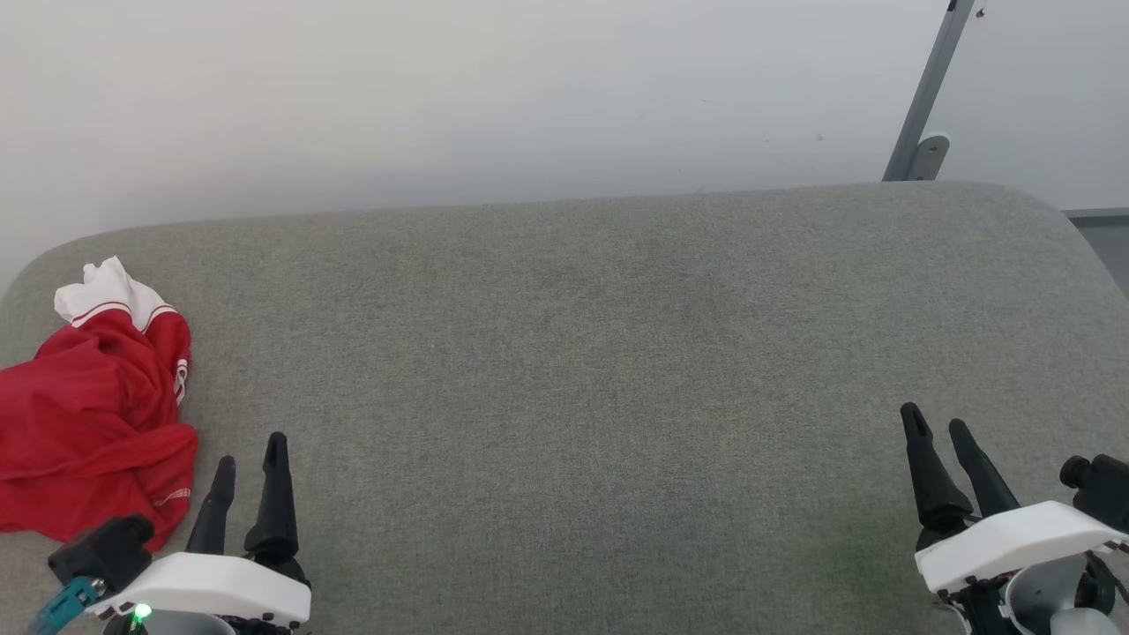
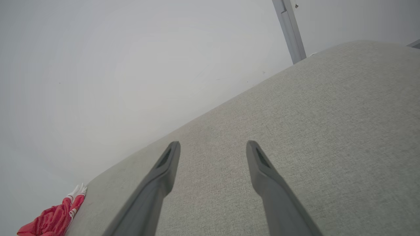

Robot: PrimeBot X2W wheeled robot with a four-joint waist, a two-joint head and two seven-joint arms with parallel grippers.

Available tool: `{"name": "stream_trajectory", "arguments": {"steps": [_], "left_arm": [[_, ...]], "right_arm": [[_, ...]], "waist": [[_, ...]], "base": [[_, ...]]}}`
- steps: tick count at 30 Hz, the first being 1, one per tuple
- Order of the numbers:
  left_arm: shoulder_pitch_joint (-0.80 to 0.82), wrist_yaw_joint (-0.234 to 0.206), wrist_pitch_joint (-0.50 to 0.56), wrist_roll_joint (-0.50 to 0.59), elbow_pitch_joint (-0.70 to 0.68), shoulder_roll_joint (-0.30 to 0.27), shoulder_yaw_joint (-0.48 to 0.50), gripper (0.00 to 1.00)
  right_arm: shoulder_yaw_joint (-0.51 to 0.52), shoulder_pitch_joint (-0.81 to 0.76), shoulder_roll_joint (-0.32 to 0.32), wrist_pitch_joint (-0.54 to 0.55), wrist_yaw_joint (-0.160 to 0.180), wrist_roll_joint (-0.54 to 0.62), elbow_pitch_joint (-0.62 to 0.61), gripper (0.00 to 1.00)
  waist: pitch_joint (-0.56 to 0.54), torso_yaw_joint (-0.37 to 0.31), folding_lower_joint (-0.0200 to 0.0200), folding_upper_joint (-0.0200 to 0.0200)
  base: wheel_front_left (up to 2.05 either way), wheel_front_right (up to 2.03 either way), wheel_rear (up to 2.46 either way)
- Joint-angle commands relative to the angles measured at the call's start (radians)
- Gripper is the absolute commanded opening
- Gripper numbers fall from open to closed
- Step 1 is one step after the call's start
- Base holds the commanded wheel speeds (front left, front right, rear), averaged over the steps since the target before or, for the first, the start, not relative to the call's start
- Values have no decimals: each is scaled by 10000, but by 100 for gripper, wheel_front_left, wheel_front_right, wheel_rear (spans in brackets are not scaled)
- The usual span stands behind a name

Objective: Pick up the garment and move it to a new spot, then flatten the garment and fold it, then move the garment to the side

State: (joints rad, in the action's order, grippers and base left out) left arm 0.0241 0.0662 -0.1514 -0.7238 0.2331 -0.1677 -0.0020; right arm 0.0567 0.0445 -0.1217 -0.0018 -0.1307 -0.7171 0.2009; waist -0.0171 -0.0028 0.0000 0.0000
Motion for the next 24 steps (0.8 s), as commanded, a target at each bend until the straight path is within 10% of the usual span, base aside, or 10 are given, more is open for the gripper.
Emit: {"name": "stream_trajectory", "arguments": {"steps": [1, 24], "left_arm": [[6, 66, -124, 269, -135, -97, -6, 100], [-216, -4, -665, 2143, -311, -256, -196, 100]], "right_arm": [[-26, -31, -61, -82, 0, 199, -122, 100], [-129, -196, -173, -289, 1, 2076, -457, 100]], "waist": [[-2, 1, 0, 0], [-68, 8, 0, 0]], "base": [[0, 0, 0], [0, 0, 0]]}}
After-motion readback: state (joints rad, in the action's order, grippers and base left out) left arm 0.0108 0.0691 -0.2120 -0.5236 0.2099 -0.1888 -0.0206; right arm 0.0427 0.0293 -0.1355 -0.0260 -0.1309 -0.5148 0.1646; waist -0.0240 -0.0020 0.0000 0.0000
